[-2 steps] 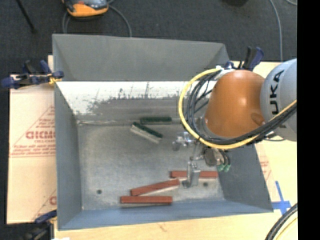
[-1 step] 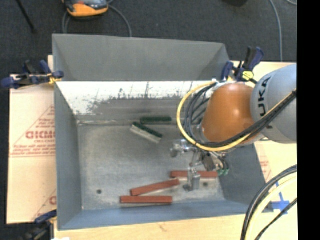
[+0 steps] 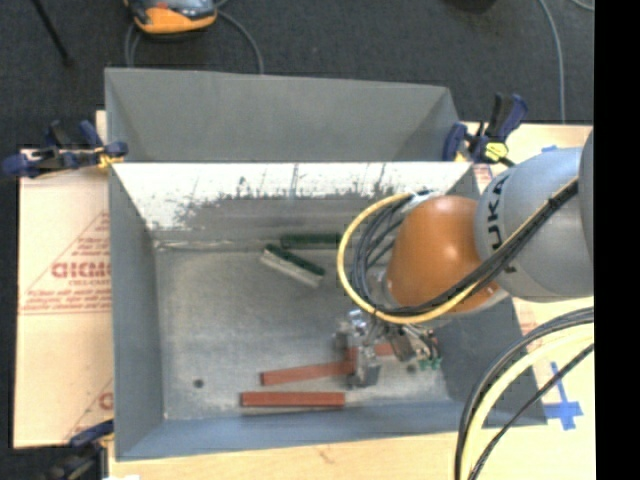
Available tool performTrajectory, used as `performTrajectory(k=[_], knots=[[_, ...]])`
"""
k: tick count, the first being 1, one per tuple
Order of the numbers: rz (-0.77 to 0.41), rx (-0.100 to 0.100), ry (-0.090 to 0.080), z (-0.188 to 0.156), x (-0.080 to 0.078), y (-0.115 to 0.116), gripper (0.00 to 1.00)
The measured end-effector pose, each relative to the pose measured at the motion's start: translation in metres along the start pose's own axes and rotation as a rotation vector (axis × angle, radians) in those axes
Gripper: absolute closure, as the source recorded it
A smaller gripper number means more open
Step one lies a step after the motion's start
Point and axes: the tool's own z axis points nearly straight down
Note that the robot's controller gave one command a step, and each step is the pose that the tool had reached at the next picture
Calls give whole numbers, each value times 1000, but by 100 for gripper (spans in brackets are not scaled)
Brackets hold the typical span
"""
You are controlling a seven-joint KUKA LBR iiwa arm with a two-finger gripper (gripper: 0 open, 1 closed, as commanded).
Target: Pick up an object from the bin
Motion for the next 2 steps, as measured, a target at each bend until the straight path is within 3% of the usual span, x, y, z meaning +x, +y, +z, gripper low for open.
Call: performTrajectory(k=[1,2], knots=[[0,0,0,0,0,0,100],[25,3,-1,-141,8,-14,100]])
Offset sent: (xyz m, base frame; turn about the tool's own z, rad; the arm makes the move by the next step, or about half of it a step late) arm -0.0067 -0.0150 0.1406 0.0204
